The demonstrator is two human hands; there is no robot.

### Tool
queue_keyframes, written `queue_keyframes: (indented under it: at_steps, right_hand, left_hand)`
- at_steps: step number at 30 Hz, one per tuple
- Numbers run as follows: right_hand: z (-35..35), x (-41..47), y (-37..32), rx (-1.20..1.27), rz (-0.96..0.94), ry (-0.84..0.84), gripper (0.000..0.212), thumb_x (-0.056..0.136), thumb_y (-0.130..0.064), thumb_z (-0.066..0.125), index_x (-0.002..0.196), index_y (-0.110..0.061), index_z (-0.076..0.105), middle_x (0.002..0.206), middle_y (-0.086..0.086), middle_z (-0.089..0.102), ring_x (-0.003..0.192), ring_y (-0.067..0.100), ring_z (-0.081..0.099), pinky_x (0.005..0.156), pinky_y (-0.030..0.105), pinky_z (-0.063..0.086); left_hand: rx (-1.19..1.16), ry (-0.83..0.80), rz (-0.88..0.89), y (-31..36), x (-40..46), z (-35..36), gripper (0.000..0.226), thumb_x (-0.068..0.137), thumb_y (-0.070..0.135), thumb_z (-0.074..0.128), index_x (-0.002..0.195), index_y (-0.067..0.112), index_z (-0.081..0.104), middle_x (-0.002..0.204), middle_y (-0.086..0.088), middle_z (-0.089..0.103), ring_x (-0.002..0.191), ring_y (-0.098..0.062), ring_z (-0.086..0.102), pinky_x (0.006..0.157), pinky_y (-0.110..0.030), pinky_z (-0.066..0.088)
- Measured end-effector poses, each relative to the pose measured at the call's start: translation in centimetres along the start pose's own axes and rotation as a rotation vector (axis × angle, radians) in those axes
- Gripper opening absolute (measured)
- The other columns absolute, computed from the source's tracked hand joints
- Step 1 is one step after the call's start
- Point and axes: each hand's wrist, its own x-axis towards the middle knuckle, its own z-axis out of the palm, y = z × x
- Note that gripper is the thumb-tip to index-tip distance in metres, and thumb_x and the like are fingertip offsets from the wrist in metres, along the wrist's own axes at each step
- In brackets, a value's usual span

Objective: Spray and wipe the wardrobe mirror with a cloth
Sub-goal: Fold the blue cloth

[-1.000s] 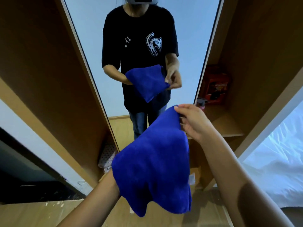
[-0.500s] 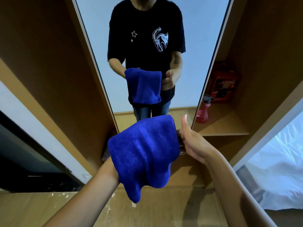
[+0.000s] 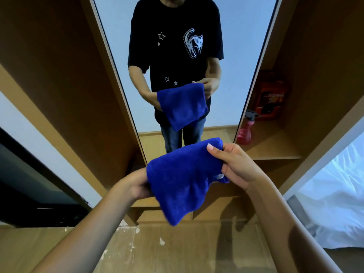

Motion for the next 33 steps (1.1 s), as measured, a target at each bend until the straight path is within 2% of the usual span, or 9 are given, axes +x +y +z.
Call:
queue_keyframes:
  at_steps: [3, 7, 12, 16, 18, 22, 26, 31, 33]
  right_hand:
    - [-0.7, 0.1, -0.5, -0.091, -0.024, 0.088, 0.024, 0.092, -0.021, 0.061, 0.102, 0.0, 0.068, 0.107, 0.021, 0.07, 0.106, 0.031, 0.067, 0.089, 0.037, 0.055]
    - [-1.8, 0.0, -1.8, -0.25, -0.036, 0.095, 0.025, 0.091, -0.015, 0.062, 0.112, -0.001, 0.064, 0.109, 0.015, 0.071, 0.107, 0.027, 0.067, 0.094, 0.043, 0.052]
    - [-2.5, 0.6, -3.3, -0.548, -0.049, 0.117, 0.028, 0.087, -0.005, 0.067, 0.115, -0.011, 0.066, 0.109, 0.004, 0.072, 0.103, 0.018, 0.069, 0.092, 0.045, 0.054]
    - [-2.2, 1.3, -4.5, -0.757, -0.084, 0.187, 0.024, 0.09, -0.012, 0.066, 0.114, -0.014, 0.067, 0.105, -0.003, 0.072, 0.098, 0.014, 0.068, 0.081, 0.029, 0.057]
    - [-2.1, 1.8, -4.9, -0.849, -0.104, 0.264, 0.025, 0.088, -0.017, 0.069, 0.112, -0.012, 0.066, 0.103, -0.001, 0.07, 0.095, 0.015, 0.067, 0.072, 0.022, 0.055]
    - [-2.0, 2.4, -5.3, -0.81, -0.196, 0.469, 0.03, 0.079, -0.02, 0.078, 0.106, -0.009, 0.071, 0.097, 0.004, 0.072, 0.09, 0.019, 0.068, 0.077, 0.036, 0.059]
    - [-1.5, 2.2, -6.3, -0.847, -0.345, 0.525, 0.022, 0.079, -0.029, 0.079, 0.095, -0.015, 0.073, 0.08, -0.007, 0.066, 0.073, 0.008, 0.058, 0.059, 0.02, 0.043]
    - [-0.9, 2.1, -7.8, -0.698, -0.414, 0.452, 0.01, 0.082, -0.023, 0.077, 0.091, -0.021, 0.072, 0.107, -0.011, 0.065, 0.096, 0.001, 0.059, 0.088, 0.024, 0.049]
    - [-0.8, 2.0, -8.0, -0.585, -0.395, 0.386, 0.01, 0.084, -0.019, 0.074, 0.094, -0.017, 0.072, 0.101, -0.002, 0.073, 0.096, 0.01, 0.068, 0.093, 0.034, 0.055]
  left_hand:
    - [-0.178, -0.159, 0.035, -0.6, 0.2, -0.9, 0.03, 0.09, 0.017, 0.05, 0.116, 0.006, 0.059, 0.092, -0.016, 0.07, 0.087, -0.025, 0.068, 0.077, -0.037, 0.053]
    - [-0.097, -0.128, 0.307, -0.6, 0.9, -0.5, 0.041, 0.095, 0.038, 0.048, 0.122, 0.008, 0.056, 0.115, -0.011, 0.068, 0.109, -0.023, 0.063, 0.091, -0.042, 0.048]
    - [-0.043, -0.012, 0.634, 0.4, 0.3, 0.8, 0.042, 0.07, 0.007, 0.071, 0.107, 0.007, 0.052, 0.085, -0.007, 0.068, 0.094, -0.026, 0.066, 0.085, -0.041, 0.052]
    - [-0.055, 0.033, 0.689, 1.5, 0.2, 1.6, 0.057, 0.07, 0.003, 0.072, 0.122, 0.017, 0.053, 0.107, -0.01, 0.07, 0.1, -0.021, 0.069, 0.084, -0.037, 0.056]
    - [0.057, 0.092, 0.743, 1.9, 0.0, 1.9, 0.052, 0.075, 0.001, 0.072, 0.121, 0.022, 0.062, 0.112, -0.004, 0.069, 0.105, -0.016, 0.067, 0.087, -0.034, 0.056]
    - [0.428, 0.28, 0.975, 2.8, 0.0, 2.3, 0.042, 0.08, 0.012, 0.074, 0.12, 0.02, 0.067, 0.109, 0.006, 0.069, 0.102, -0.007, 0.064, 0.083, -0.019, 0.056]
    - [0.668, 0.392, 1.152, 4.3, -0.7, 2.5, 0.035, 0.086, 0.019, 0.069, 0.12, 0.016, 0.066, 0.108, 0.008, 0.066, 0.098, -0.003, 0.06, 0.077, -0.002, 0.047]
    - [0.89, 0.421, 1.343, 6.5, -1.9, 2.8, 0.024, 0.091, 0.019, 0.062, 0.114, 0.012, 0.067, 0.104, 0.002, 0.065, 0.093, -0.006, 0.054, 0.07, 0.003, 0.038]
    - [0.908, 0.413, 1.356, 7.1, -2.3, 2.9, 0.023, 0.093, 0.019, 0.06, 0.114, 0.01, 0.066, 0.102, 0.0, 0.063, 0.092, -0.008, 0.053, 0.067, 0.003, 0.037]
